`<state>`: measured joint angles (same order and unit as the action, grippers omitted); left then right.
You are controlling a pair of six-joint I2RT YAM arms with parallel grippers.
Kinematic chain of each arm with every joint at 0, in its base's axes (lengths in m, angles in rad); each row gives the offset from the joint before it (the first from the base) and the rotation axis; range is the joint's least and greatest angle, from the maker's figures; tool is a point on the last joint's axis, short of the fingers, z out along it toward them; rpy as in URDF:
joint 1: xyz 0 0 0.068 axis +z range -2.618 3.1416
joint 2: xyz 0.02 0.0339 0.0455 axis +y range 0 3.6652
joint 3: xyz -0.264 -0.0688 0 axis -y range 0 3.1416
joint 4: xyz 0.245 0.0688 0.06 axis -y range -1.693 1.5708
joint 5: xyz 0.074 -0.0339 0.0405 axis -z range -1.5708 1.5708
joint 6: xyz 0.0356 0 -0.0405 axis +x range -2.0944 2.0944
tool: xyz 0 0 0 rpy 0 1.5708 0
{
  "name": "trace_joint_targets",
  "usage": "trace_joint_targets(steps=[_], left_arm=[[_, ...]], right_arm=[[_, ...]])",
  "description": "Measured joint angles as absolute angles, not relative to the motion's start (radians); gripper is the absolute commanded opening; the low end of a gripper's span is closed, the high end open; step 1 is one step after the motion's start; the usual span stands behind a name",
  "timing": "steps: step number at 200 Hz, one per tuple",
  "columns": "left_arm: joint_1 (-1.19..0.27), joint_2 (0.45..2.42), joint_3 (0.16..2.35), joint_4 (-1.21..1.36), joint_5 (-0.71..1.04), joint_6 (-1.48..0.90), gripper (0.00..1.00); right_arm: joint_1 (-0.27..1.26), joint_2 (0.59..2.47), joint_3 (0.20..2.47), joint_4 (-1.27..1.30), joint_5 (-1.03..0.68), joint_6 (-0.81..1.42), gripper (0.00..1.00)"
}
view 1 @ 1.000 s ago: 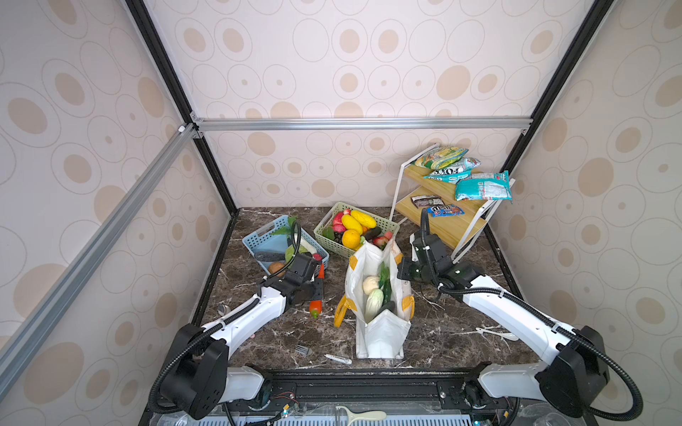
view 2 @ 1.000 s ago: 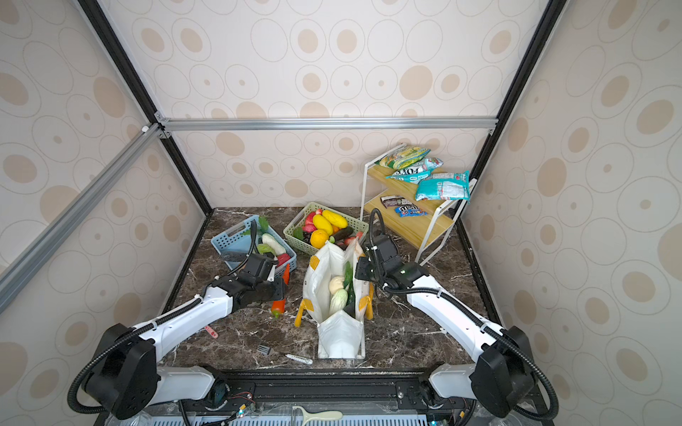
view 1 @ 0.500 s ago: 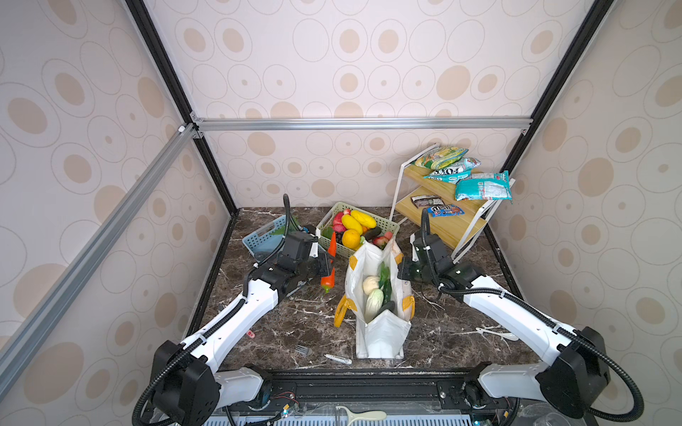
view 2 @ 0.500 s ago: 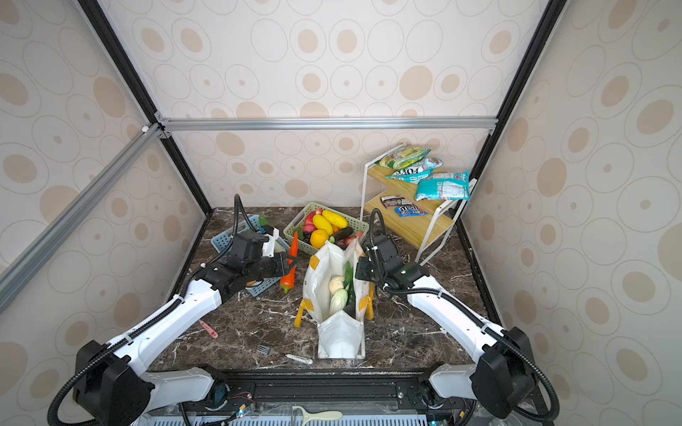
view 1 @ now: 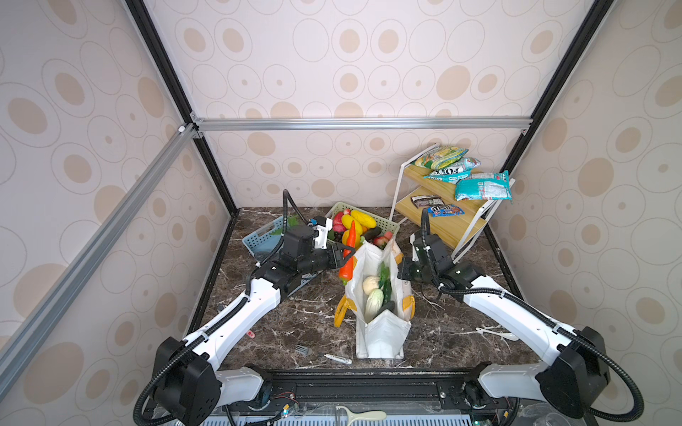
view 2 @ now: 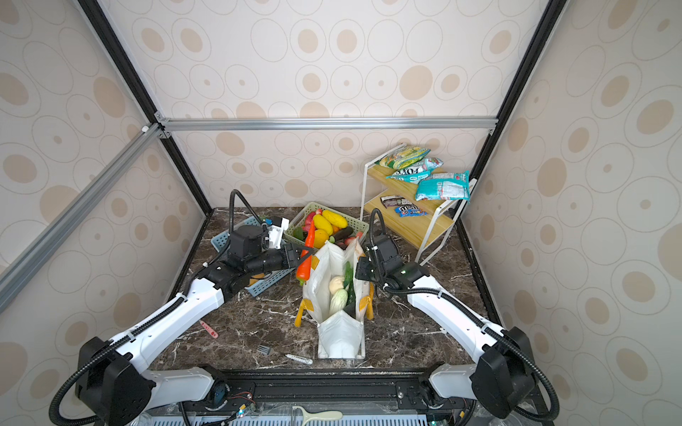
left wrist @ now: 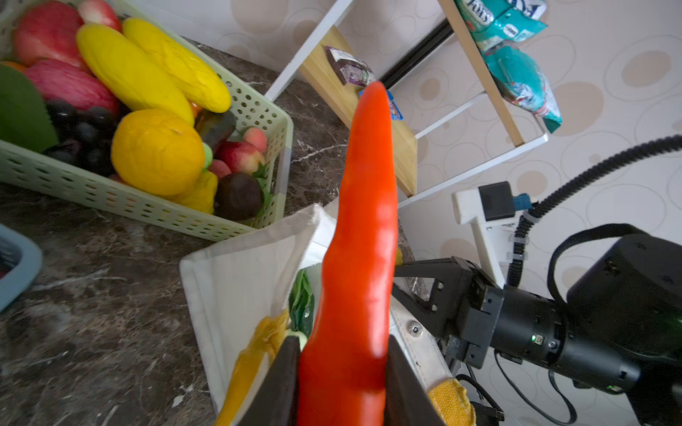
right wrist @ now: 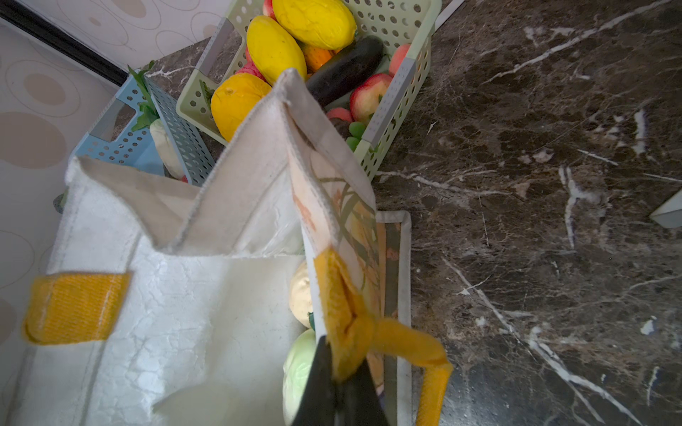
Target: Place the food into the grocery bag and tie it
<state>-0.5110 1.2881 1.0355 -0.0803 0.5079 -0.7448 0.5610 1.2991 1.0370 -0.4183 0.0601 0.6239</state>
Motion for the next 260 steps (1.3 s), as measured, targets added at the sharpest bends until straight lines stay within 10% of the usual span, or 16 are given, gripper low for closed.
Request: trace_joint_targets(steps=[148, 260], left_arm=[[-0.774, 1.517, 1.153, -0.266, 0.434, -0.510, 0.34], [-0.815, 1.615, 1.309, -0.402, 0.270, -0.455, 0.64]], right_arm=[[0.526, 1.238, 1.025, -0.492, 0.129, 0.620, 0.00], [0.522, 1.234, 1.024, -0.490, 0.101, 0.620, 0.00]])
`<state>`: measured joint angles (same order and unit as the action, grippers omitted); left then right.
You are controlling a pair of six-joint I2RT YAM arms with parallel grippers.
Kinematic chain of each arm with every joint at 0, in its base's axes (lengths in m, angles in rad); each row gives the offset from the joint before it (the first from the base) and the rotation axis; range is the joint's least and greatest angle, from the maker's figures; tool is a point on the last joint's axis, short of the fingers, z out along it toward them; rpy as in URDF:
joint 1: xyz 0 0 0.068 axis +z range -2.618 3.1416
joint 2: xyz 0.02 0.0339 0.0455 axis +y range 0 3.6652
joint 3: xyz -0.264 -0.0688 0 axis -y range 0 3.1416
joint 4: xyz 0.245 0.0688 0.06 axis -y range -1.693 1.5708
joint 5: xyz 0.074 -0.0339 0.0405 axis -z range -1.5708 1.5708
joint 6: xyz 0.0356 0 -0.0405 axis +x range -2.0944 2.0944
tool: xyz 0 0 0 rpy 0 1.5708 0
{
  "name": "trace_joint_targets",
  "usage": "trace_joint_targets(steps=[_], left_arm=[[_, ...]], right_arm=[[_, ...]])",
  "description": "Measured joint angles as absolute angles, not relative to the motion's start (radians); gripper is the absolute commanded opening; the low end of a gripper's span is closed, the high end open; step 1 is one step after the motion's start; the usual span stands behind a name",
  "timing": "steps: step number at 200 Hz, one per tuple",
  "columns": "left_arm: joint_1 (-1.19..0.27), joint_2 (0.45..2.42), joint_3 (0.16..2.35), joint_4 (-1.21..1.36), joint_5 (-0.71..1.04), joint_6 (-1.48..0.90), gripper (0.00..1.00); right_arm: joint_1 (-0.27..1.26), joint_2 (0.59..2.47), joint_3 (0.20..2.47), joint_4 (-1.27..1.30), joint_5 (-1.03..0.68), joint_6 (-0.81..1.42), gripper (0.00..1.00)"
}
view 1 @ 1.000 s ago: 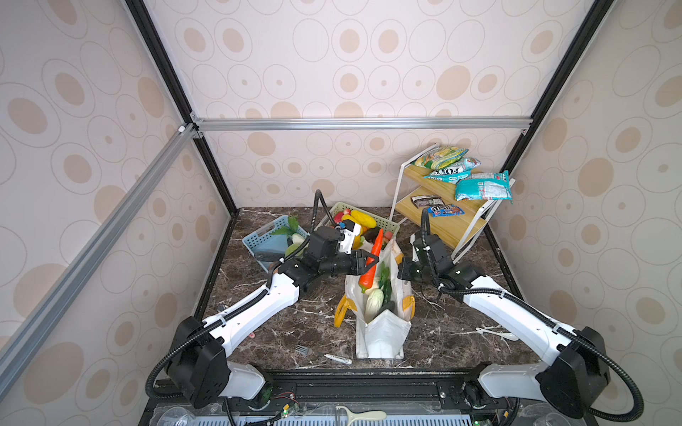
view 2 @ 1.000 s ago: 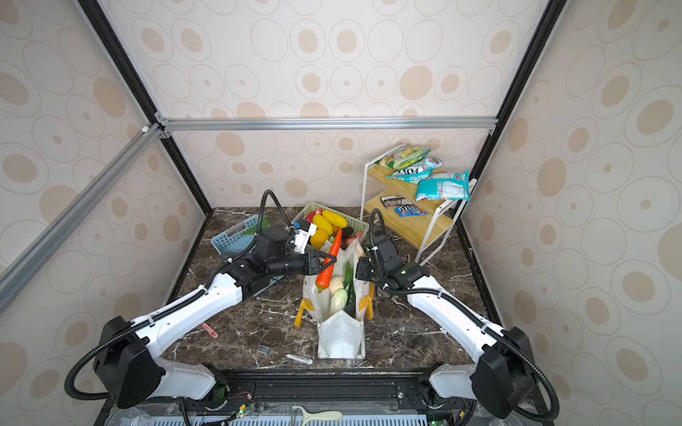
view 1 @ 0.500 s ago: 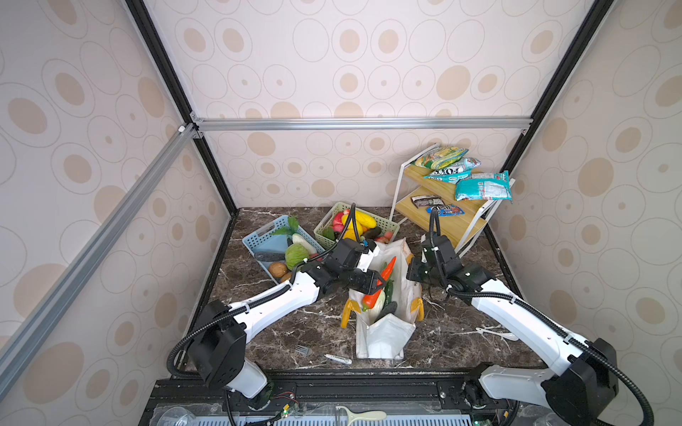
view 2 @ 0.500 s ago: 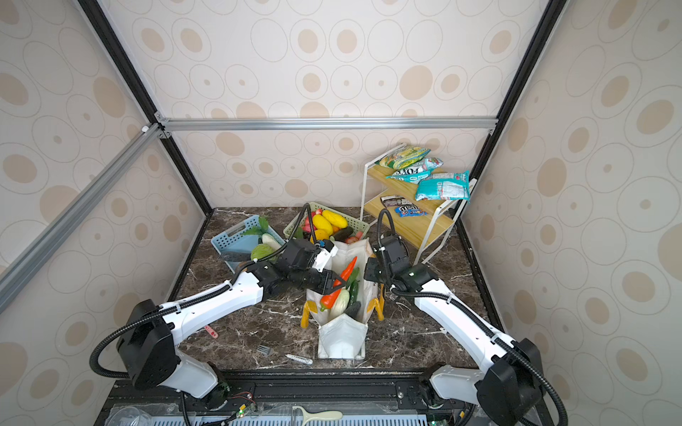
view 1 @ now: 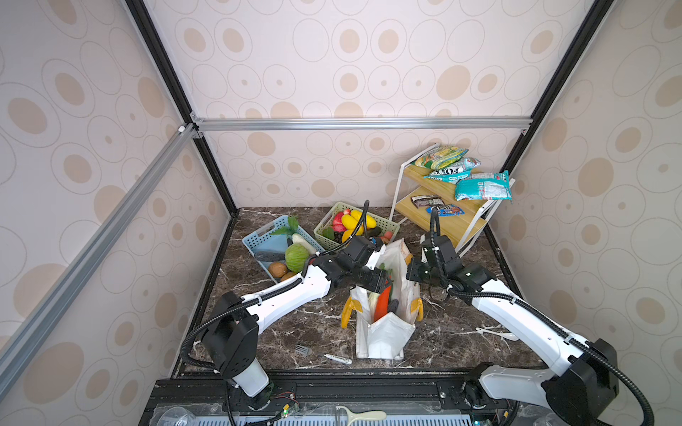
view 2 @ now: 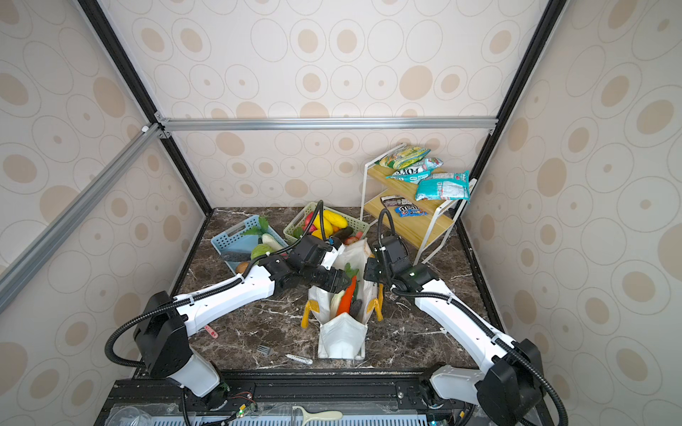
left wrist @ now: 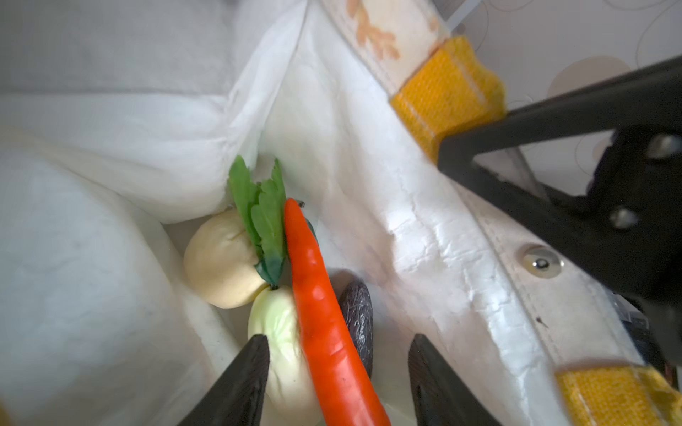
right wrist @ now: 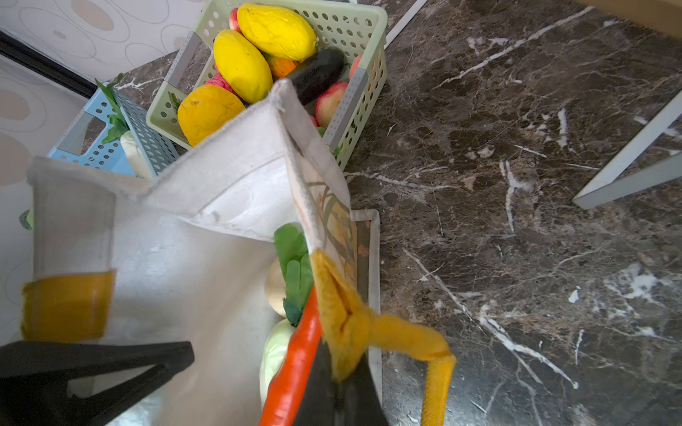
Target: Place the food into the grocery bag and tie it
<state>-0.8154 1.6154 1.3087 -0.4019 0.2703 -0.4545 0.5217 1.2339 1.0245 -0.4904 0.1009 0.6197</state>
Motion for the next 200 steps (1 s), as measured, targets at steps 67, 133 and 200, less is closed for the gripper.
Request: trace_joint_targets(steps=[67, 133, 200], left_arm=[[-0.749, 1.602, 1.515, -0.450, 0.141, -0.451, 0.68], [-0.587, 1.648, 1.558, -0.368, 0.038, -0.482, 0.68], [-0.510, 1.855, 1.605, -0.346, -0.055, -0.478, 0.79]], right_arm=[[0.521, 1.234, 1.019, -0.483, 0.098, 0.619, 0.00], [0.521, 1.242, 1.004, -0.459, 0.083, 0.620, 0.00], [0.519, 1.247, 1.006, -0.465, 0.090, 0.616, 0.00]])
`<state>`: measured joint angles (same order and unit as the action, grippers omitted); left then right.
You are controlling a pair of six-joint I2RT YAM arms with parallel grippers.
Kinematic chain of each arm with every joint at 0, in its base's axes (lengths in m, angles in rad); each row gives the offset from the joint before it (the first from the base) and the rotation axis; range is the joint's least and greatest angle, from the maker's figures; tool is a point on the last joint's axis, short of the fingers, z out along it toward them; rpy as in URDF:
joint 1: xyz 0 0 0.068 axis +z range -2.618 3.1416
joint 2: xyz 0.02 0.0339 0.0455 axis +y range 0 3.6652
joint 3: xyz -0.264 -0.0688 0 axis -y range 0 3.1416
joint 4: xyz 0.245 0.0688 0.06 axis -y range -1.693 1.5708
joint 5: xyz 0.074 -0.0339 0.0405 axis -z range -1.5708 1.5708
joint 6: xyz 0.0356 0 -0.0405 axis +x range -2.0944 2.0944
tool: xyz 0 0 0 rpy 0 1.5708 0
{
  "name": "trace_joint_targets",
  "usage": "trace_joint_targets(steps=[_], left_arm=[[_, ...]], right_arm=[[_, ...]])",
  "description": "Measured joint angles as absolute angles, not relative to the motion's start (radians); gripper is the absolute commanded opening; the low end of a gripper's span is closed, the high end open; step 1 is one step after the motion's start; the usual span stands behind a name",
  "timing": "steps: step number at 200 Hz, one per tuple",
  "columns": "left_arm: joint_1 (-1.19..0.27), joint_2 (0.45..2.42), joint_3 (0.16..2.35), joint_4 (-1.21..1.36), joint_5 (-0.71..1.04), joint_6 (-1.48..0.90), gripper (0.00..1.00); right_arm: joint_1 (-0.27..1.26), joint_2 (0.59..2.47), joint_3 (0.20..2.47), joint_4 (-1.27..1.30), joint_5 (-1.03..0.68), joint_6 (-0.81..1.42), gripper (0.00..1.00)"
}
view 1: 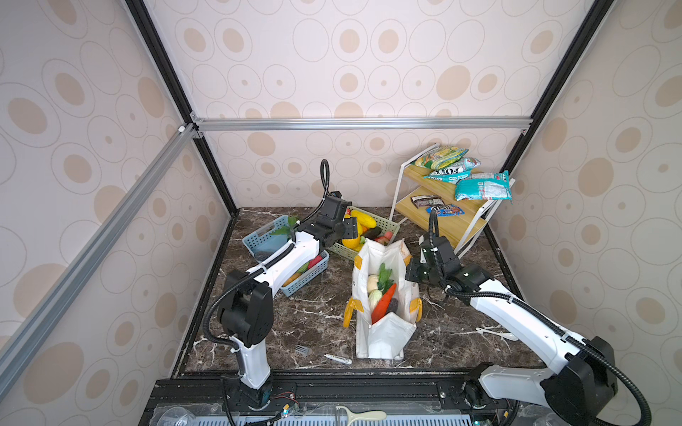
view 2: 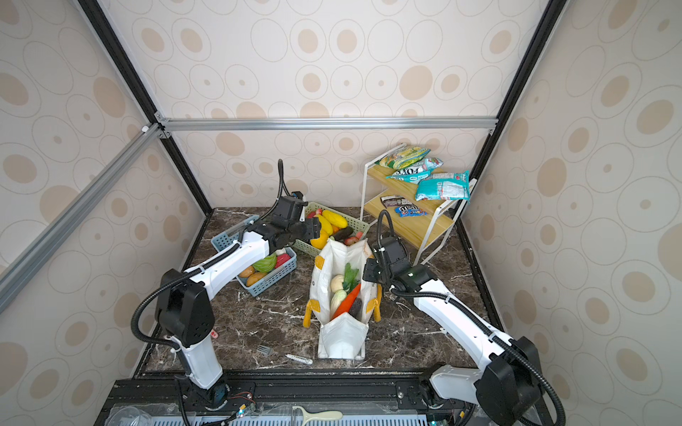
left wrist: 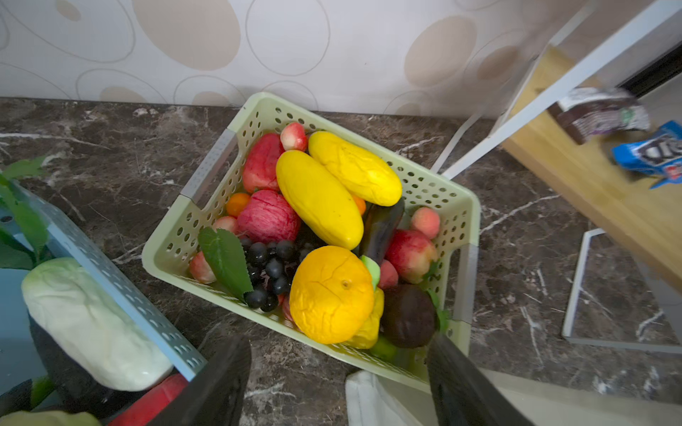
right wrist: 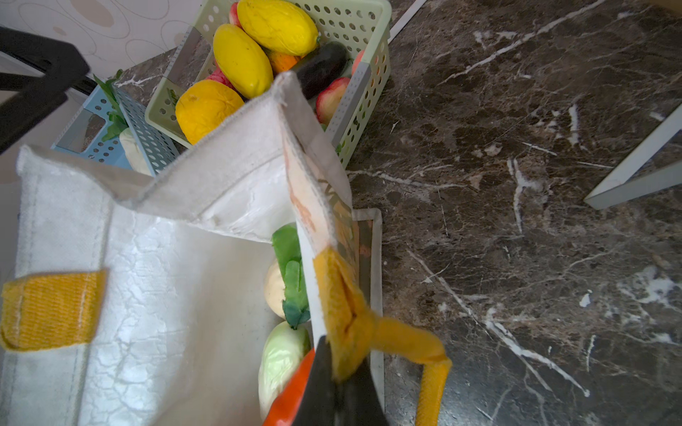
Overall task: Place the food into the grocery bag and tie it
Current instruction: 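Move the left gripper over the pale green fruit basket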
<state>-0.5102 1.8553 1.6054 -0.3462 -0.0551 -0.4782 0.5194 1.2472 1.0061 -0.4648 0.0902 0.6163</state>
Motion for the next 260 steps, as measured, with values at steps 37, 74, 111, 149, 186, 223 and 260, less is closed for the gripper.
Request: trace_joint_targets(steps=[37, 74, 111, 149, 186, 223, 260], left_arm=[[-0.511, 1.972, 1.701, -0.355, -0.059, -0.455, 0.80], [-0.511, 2.048, 1.756, -0.361, -0.059, -0.447, 0.83], [-0.511, 2.111, 1.770, -0.365, -0.058, -0.446, 0.86], [-0.511, 2.165, 1.770, -0.368, -0.053, -0.443, 0.89], [-0.511, 2.185, 1.770, -0.345, -0.045, -0.442, 0.84], [-0.511, 2.185, 1.770, -0.327, -0.031, -0.451, 0.68], [-0.511, 2.184, 1.769, -0.279, 0.019, -0.469, 0.62]], right_arm=[[0.516, 1.257, 1.016, -0.483, 0.094, 0.620, 0.00], [0.516, 1.261, 1.034, -0.505, 0.094, 0.622, 0.00], [0.516, 1.261, 1.039, -0.513, 0.095, 0.625, 0.00], [0.516, 1.261, 1.042, -0.517, 0.094, 0.629, 0.00], [0.516, 1.261, 1.045, -0.522, 0.093, 0.631, 0.00], [0.516, 1.265, 1.051, -0.527, 0.092, 0.631, 0.00], [0.516, 1.270, 1.051, -0.527, 0.090, 0.631, 0.00]])
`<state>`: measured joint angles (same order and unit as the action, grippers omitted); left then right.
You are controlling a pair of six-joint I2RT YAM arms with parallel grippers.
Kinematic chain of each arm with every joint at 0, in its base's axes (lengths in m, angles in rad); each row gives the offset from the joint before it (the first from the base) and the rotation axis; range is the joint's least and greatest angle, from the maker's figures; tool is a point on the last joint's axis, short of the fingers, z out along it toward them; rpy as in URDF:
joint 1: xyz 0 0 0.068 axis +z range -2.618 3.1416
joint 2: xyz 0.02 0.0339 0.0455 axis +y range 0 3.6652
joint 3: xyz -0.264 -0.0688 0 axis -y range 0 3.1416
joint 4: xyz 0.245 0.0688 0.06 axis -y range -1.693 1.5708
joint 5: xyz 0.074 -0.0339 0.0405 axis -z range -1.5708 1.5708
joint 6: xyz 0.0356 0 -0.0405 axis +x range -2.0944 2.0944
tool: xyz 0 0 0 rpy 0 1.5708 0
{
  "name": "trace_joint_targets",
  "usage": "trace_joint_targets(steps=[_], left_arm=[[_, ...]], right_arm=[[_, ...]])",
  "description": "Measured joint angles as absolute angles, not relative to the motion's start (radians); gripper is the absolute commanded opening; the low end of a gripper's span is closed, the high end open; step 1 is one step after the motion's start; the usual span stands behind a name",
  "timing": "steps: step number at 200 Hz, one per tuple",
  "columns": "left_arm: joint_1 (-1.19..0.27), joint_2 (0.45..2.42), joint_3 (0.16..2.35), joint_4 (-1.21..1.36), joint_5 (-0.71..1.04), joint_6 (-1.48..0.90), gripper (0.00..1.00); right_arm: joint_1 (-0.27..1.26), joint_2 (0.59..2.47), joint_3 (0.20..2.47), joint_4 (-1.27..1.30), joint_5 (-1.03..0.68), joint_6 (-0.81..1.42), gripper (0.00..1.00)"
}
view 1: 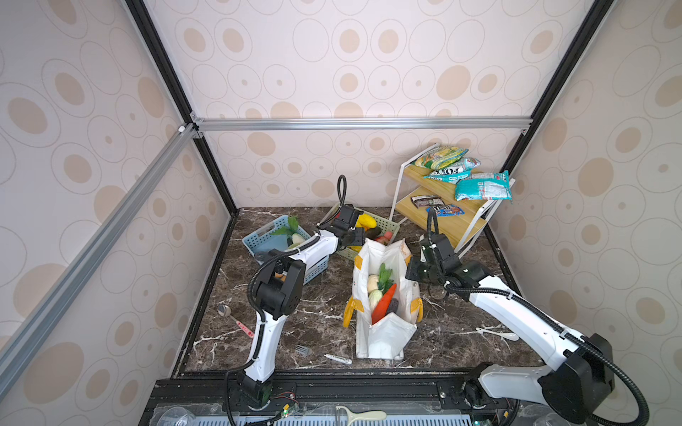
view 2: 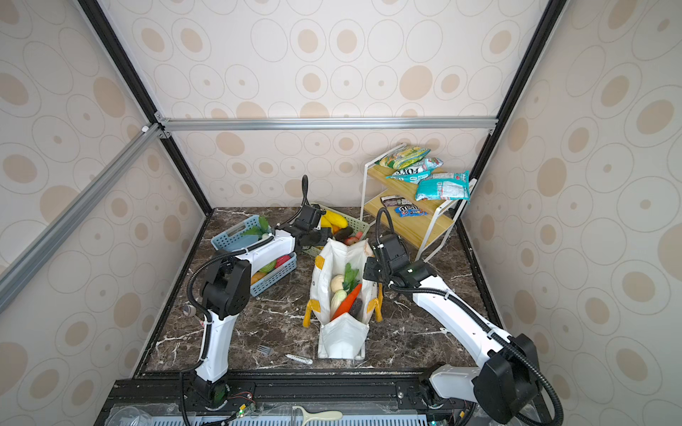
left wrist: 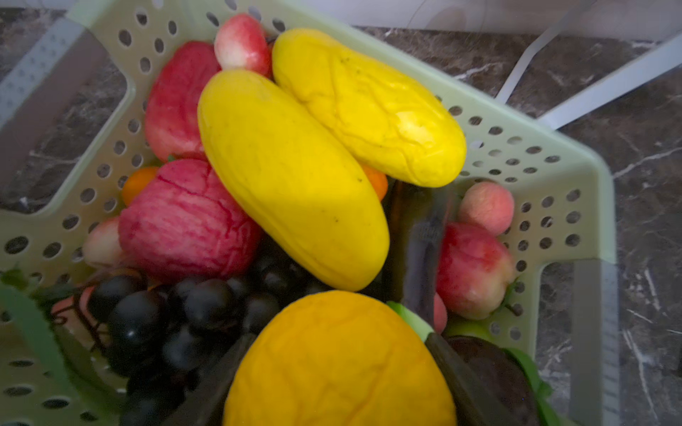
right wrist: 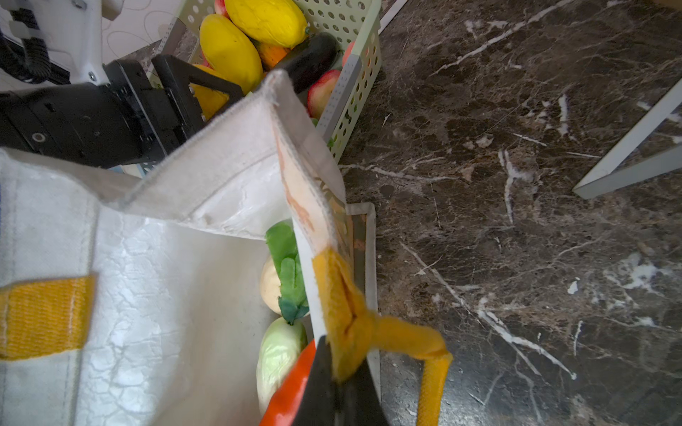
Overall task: Place the food into the grocery bag and tie it
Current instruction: 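Move the left gripper over the pale green fruit basket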
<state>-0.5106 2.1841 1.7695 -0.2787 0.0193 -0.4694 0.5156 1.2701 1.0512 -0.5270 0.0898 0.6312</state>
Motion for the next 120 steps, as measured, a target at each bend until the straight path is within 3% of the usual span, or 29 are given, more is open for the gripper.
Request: trace_joint_targets(steps=[48, 57, 74, 77, 79, 120], left_arm=[[-0.511, 2.203, 1.795, -0.176, 0.128, -0.501, 0.64], [-0.511, 2.220, 1.816, -0.158, 0.144, -0.503, 0.68], [-0.511, 2.272, 1.862, -0.117, 0.185, -0.503, 0.84], [-0.511, 2.282, 1.870, -0.111, 0.194, -0.505, 0.96], [-0.511, 2.288, 1.876, -0.111, 0.198, -0.501, 0.98], [-0.512, 2.436, 2.060, -0.171, 0.218, -0.445, 0.99]], right_arm=[[0.516, 1.295, 1.069, -0.527, 0.079, 0.631, 0.00], [0.516, 1.297, 1.069, -0.528, 0.078, 0.631, 0.00], [0.516, 1.303, 1.071, -0.528, 0.077, 0.631, 0.00], [0.516, 1.304, 1.072, -0.527, 0.076, 0.631, 0.00], [0.516, 1.305, 1.072, -0.527, 0.075, 0.631, 0.00], [0.516, 1.313, 1.074, -0.527, 0.068, 0.632, 0.00]])
